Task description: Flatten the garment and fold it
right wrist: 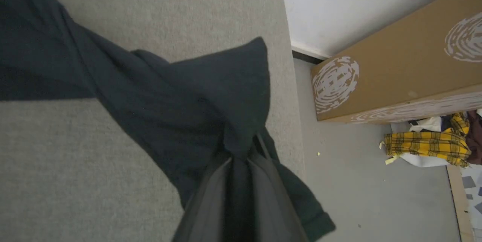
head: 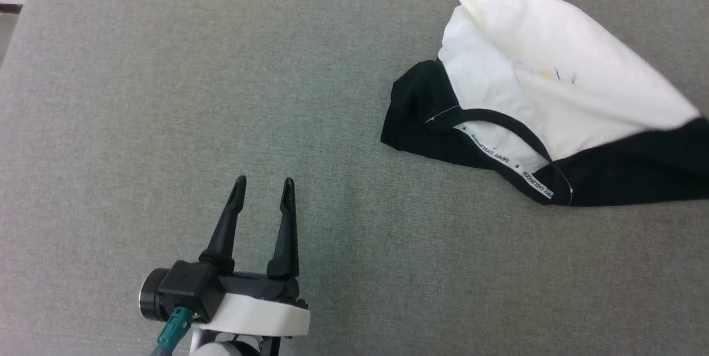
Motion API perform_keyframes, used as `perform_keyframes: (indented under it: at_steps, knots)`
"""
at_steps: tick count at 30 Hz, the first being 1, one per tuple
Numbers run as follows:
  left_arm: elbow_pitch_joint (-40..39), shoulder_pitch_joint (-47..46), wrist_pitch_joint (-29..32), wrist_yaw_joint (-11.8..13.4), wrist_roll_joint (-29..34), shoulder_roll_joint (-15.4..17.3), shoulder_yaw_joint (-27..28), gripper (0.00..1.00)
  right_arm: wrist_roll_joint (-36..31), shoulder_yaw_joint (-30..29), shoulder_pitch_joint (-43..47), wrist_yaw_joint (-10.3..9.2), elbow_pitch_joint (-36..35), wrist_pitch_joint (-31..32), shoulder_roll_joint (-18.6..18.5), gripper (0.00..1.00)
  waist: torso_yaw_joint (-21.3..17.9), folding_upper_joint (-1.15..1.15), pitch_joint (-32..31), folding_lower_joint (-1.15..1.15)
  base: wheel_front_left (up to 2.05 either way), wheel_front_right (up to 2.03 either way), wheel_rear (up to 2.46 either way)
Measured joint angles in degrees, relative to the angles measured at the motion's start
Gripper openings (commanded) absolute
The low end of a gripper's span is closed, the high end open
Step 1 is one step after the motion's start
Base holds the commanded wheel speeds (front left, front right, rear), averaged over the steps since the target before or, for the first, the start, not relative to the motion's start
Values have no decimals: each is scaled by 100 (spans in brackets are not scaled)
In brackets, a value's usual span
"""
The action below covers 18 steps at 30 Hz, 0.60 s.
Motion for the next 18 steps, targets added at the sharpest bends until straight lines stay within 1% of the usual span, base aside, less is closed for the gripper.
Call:
perform_keyframes:
  at_steps: [3, 7, 8, 9, 10, 12, 14, 16, 18]
  knots:
    - [2, 30, 0, -46, 44, 1, 19, 100, -320, -156, 438, 1, 326, -98, 160, 0, -1, 0, 19, 0, 0, 0, 0]
    - [10, 42, 0, -90, 109, 1, 33, 100, -587, -90, 499, 1, 867, -420, 230, 0, -2, 0, 32, 0, 0, 0, 0]
    - [10, 42, 0, -97, 116, 1, 35, 100, -632, -62, 450, 1, 969, -517, 233, 41, -9, 0, 33, 0, 0, 0, 0]
    - [10, 41, 0, -98, 133, 1, 37, 100, -654, -27, 372, 1, 1058, -606, 249, 79, -17, 0, 33, 0, 0, 0, 0]
    - [12, 41, 0, -101, 151, 1, 42, 100, -661, 24, 271, 1, 1115, -706, 270, 100, -27, 0, 31, 0, 0, 0, 0]
    - [24, 42, 0, -102, 153, 1, 52, 100, -673, 158, 41, 1, 1148, -917, 290, 100, -47, 0, 11, 0, 0, 0, 0]
    - [32, 43, 0, -103, 156, 2, 60, 100, -556, 231, -257, 1, 1054, -1187, 389, 100, -76, 0, -26, 0, 0, 0, 0]
    - [38, 50, 0, -119, 156, 2, 73, 100, -431, 299, -500, 1, 791, -1482, 494, 100, -108, 0, -74, 0, 0, 0, 0]
    - [36, 64, 0, -154, 156, 1, 74, 100, -291, 272, -692, 1, 398, -1763, 697, 100, -139, 0, -130, 0, 0, 0, 0]
